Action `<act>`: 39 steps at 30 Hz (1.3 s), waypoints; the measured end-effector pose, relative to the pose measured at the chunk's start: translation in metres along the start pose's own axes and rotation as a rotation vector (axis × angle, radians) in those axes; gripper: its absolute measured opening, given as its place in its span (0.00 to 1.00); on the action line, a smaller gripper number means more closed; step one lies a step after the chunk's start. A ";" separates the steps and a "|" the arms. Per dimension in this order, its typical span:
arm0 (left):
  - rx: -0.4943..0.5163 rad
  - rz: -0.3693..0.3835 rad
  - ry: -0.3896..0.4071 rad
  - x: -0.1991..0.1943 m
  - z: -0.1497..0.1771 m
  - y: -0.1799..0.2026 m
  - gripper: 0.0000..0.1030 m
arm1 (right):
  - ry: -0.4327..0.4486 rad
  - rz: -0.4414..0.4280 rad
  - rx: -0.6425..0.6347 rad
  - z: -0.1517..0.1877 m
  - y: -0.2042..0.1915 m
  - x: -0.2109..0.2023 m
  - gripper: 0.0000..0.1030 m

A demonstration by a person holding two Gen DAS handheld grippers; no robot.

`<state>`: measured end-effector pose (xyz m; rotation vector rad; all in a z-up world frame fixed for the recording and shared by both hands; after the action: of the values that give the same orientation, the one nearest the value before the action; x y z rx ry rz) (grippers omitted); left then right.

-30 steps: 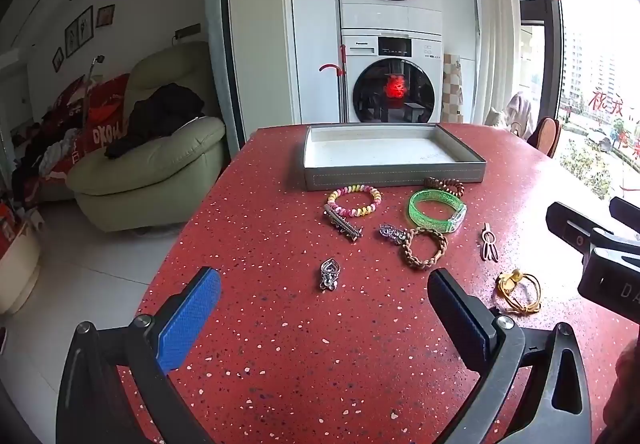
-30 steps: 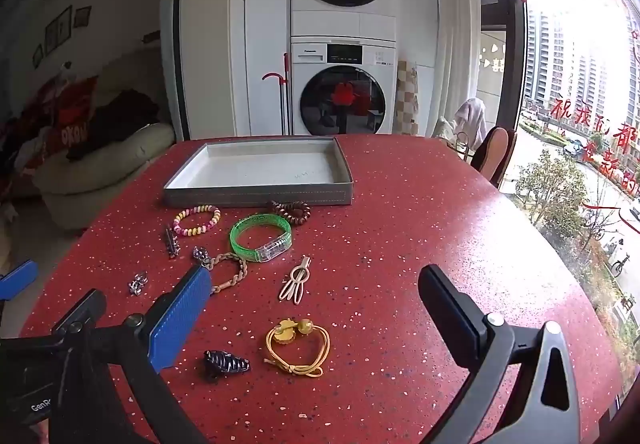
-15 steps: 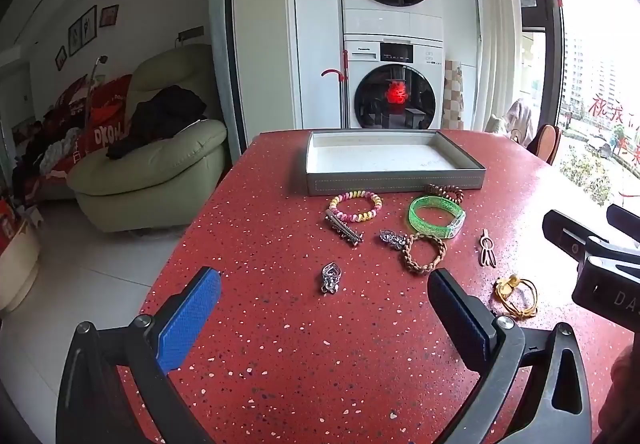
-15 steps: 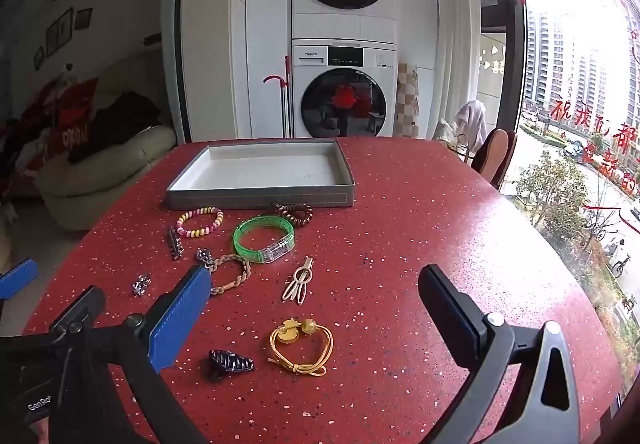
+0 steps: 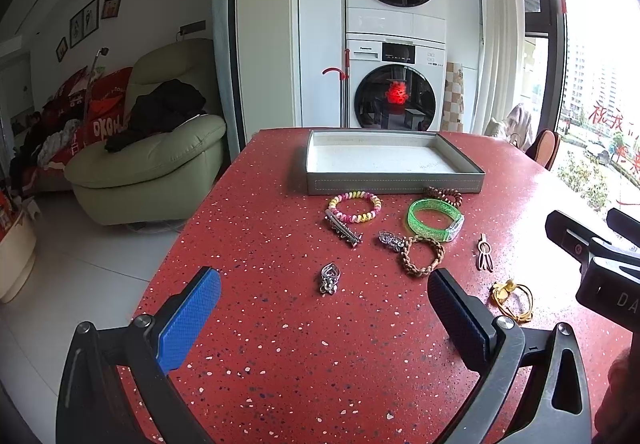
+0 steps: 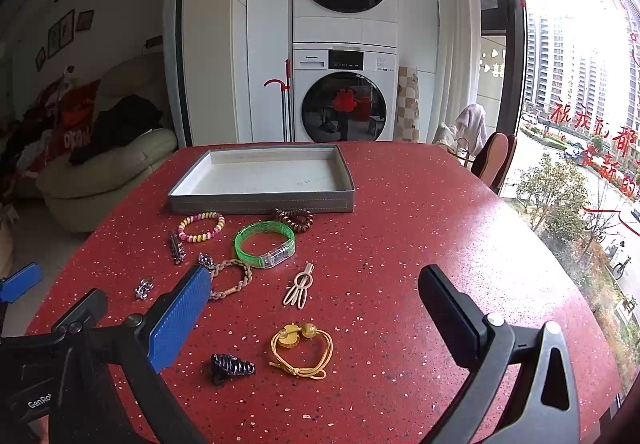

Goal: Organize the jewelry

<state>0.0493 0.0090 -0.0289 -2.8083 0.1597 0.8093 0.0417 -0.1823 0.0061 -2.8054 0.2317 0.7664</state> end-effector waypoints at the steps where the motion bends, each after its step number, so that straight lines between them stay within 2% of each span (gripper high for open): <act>1: -0.004 0.003 -0.002 0.000 -0.001 0.000 1.00 | 0.000 0.000 0.000 0.000 0.000 0.000 1.00; 39: -0.008 0.004 -0.013 -0.002 -0.002 -0.001 1.00 | -0.006 -0.006 0.015 0.002 0.003 0.000 1.00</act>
<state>0.0490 0.0097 -0.0263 -2.8104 0.1599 0.8302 0.0396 -0.1848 0.0040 -2.7884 0.2274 0.7689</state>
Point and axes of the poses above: each gripper's, at about its wrist camera, not at the fingertips, and x roughly the way its jaws point, y to its right, z to its underside, the point moved 6 cm from there along x, roughly the way its jaws point, and after that the axes turned 12 degrees about x, right-handed, at the moved point
